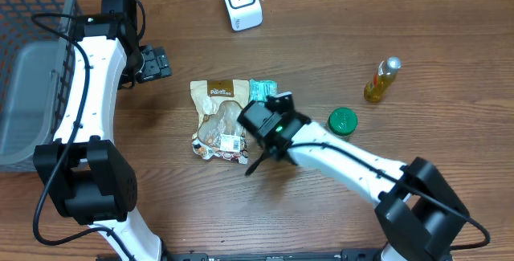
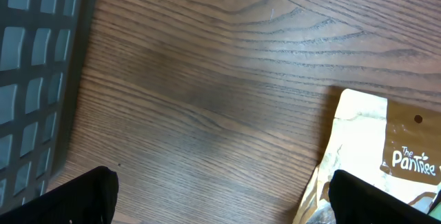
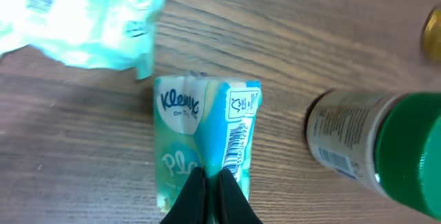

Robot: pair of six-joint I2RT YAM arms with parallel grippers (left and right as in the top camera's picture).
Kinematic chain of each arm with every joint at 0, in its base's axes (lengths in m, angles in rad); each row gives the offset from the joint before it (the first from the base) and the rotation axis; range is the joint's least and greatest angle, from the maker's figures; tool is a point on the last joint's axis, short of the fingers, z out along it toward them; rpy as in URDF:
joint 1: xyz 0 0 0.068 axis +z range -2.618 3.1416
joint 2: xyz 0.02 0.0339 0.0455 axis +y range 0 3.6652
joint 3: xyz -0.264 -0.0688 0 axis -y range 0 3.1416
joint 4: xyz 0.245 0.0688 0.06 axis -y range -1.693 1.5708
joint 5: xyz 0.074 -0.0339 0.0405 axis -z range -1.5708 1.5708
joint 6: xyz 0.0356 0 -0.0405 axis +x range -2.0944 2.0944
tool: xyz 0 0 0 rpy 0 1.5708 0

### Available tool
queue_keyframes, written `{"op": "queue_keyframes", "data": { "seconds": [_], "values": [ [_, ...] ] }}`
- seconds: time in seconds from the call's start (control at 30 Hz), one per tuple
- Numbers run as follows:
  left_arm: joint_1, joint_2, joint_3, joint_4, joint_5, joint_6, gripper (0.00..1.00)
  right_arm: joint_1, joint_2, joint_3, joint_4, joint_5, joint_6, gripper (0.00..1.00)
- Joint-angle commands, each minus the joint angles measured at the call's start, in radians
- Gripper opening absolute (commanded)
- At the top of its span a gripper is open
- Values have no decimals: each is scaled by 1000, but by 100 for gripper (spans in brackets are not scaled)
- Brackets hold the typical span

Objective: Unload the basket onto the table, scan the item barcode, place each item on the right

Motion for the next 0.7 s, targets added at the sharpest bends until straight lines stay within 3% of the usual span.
{"op": "queue_keyframes", "data": {
  "seconds": [0.0, 0.67],
  "values": [
    [-13, -16, 16, 1, -13, 4, 100, 62, -3, 32, 2, 145, -85, 4],
    [-13, -16, 16, 1, -13, 4, 100, 119, 6, -14, -16, 277, -136, 4]
  ]
}}
